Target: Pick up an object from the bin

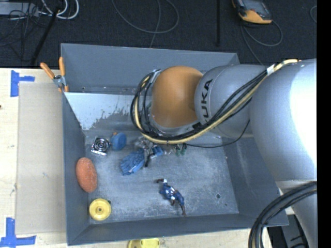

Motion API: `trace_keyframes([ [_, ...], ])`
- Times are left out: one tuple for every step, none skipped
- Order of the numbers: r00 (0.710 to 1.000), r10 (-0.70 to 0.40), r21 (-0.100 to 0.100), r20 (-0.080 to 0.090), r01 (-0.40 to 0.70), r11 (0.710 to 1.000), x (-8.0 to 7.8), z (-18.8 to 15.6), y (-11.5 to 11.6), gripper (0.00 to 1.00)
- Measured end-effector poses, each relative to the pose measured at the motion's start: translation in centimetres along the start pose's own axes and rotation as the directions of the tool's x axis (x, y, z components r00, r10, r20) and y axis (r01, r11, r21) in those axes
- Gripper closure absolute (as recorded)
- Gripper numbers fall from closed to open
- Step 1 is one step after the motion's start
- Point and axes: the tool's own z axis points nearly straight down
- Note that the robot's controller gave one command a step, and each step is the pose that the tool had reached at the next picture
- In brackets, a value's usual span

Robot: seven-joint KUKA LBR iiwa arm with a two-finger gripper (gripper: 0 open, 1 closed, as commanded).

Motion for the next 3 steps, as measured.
trace_keyframes([
  [1.000, 0.030, -0.001, 0.000, -0.030, 1.000, 0.0, -0.9, 0.0, 1.00],
  [0.998, 0.056, 0.000, 0.001, -0.056, 0.998, 0.0, -1.5, -0.1, 1.00],
  [0.999, 0.048, 0.000, 0.000, -0.048, 0.999, 0.0, -2.1, 0.0, 1.00],
])
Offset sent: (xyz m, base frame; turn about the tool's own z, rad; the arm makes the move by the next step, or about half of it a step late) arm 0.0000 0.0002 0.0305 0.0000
